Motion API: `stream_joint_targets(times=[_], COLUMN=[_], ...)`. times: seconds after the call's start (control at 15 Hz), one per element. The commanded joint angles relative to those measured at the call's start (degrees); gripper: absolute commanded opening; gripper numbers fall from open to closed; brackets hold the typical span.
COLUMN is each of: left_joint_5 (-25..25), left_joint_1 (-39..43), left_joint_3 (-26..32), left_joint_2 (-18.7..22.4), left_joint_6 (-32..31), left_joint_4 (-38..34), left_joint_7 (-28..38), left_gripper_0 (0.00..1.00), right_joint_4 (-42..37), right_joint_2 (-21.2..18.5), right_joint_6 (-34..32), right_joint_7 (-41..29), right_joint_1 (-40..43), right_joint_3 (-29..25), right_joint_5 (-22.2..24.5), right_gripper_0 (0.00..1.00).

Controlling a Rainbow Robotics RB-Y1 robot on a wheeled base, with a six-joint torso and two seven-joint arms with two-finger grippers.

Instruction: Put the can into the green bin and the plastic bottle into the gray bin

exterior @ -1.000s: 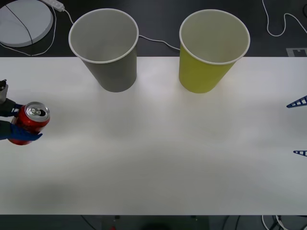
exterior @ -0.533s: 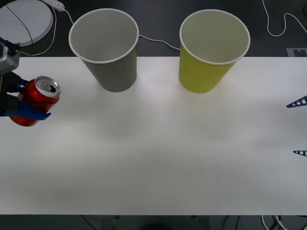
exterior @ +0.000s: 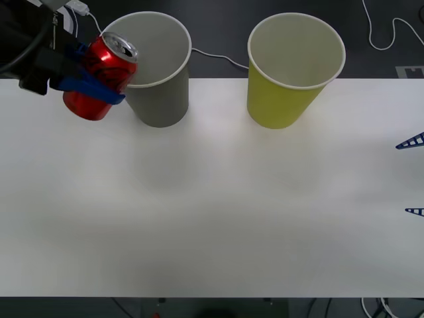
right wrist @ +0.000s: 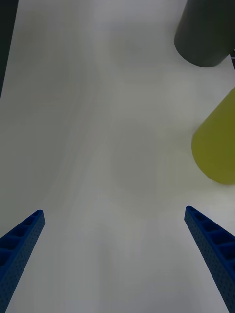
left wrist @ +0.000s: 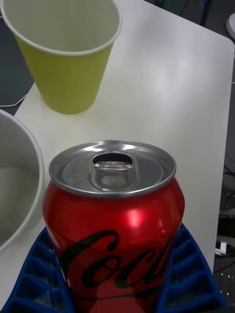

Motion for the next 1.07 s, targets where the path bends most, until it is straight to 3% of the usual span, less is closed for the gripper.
stream_joint_targets(times=[0.07,0.33,0.8,1.07], left_joint_5=[-1.8,-3.1,-5.8,-6.5], left_joint_1=[-12.0,-28.2,-49.1,-53.8], left_joint_3=[-8.7,-22.8,-42.7,-45.6], left_joint_2=[-1.5,-6.1,-17.8,-25.9], left_joint_6=[0.4,3.9,10.9,16.2], left_joint_4=[4.8,13.6,31.7,43.6], left_joint_7=[4.5,12.5,16.9,16.9], left_gripper_0=[0.03,0.02,0.03,0.02], right_joint_4=[0.0,0.0,0.0,0.0], right_joint_2=[0.0,0.0,0.0,0.0], right_joint_6=[0.0,0.0,0.0,0.0], right_joint_7=[0.0,0.0,0.0,0.0], right_joint_1=[0.0,0.0,0.0,0.0], right_joint_3=[0.0,0.0,0.0,0.0], right_joint_5=[0.0,0.0,0.0,0.0], right_gripper_0=[1.00,1.00,1.00,1.00])
